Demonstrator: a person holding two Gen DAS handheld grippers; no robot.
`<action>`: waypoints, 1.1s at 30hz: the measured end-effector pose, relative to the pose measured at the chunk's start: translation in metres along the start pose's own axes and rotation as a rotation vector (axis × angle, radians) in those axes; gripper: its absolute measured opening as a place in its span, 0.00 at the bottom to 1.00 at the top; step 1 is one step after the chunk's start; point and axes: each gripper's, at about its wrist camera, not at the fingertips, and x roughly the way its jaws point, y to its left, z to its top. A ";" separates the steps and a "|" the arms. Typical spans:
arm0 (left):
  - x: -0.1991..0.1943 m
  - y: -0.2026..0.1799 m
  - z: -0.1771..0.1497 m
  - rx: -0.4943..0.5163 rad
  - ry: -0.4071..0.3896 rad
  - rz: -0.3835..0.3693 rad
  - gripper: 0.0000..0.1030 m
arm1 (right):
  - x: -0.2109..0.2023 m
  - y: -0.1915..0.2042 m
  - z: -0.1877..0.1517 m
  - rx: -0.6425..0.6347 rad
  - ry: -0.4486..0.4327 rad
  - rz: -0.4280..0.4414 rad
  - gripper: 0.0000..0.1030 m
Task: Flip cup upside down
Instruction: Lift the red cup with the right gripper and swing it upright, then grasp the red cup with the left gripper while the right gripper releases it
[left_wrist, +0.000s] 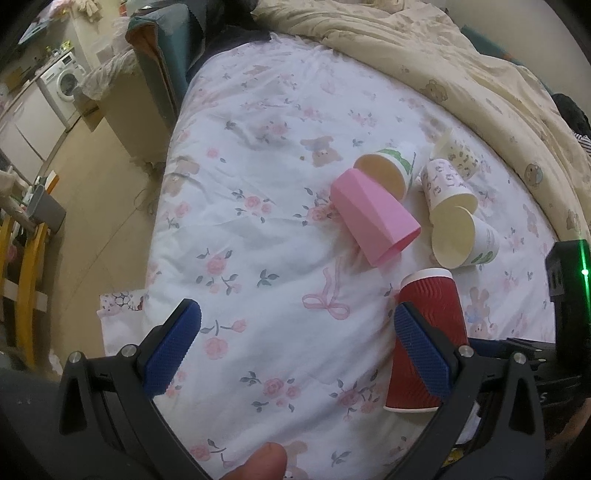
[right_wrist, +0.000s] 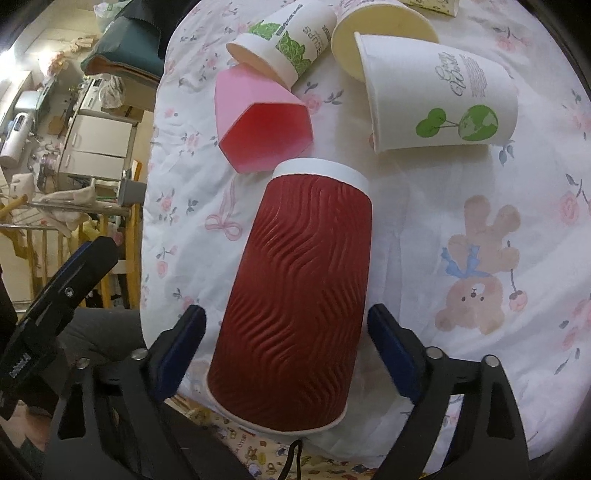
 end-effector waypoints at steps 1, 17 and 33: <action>-0.001 0.001 0.000 -0.003 -0.002 0.000 1.00 | -0.002 0.001 0.000 -0.005 -0.005 -0.007 0.92; -0.011 -0.004 0.001 0.001 -0.028 -0.026 1.00 | -0.100 0.010 -0.024 -0.055 -0.285 -0.169 0.98; 0.001 -0.035 0.009 -0.018 0.124 -0.065 1.00 | -0.132 -0.042 -0.035 0.092 -0.448 -0.226 0.98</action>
